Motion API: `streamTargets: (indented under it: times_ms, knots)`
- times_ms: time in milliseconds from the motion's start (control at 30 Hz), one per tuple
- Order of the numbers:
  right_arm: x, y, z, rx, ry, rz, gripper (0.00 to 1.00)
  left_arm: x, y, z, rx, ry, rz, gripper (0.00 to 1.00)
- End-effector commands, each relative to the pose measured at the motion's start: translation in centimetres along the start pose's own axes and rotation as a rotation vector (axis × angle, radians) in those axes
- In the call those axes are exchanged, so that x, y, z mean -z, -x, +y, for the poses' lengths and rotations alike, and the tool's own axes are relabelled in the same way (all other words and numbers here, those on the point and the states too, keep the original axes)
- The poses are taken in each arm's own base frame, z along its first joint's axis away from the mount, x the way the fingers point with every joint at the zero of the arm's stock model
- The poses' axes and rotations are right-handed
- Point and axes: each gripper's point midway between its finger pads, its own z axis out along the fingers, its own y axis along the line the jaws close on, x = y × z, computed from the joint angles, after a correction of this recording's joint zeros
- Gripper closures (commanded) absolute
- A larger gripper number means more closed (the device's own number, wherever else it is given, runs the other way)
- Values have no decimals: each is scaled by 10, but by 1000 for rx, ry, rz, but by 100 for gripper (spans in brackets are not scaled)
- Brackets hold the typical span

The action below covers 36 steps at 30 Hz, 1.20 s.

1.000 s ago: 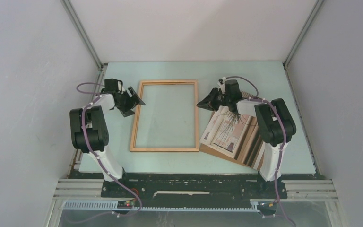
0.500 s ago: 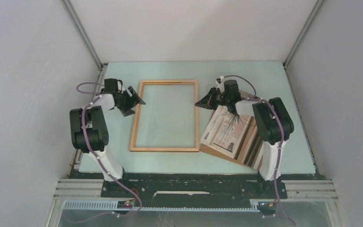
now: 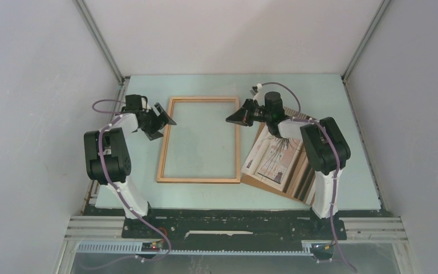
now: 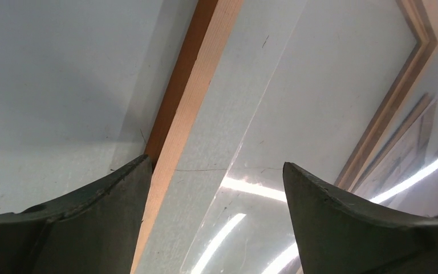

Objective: Put the photo into the frame
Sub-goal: Place the photo frame item in the photo frame.

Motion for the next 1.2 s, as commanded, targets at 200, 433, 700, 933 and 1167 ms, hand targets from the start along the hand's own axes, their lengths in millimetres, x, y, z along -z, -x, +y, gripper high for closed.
streamTargets:
  times_ms: [200, 433, 700, 933, 1167]
  knots:
    - [-28, 20, 9, 32, 25, -43, 100, 4, -3, -4, 6, -44, -11, 5]
    - [-40, 27, 3, 15, 17, -41, 100, 4, -4, -6, 9, -55, -11, 2]
    - [-44, 30, 0, 9, 21, -47, 100, 4, -4, -6, 11, -57, -11, 0]
    - [-50, 34, -1, -6, 22, -48, 100, 4, -5, -6, 13, -60, -9, 0]
    - [-53, 37, 0, -17, 39, -50, 100, 4, -7, -6, 15, -64, -5, 0]
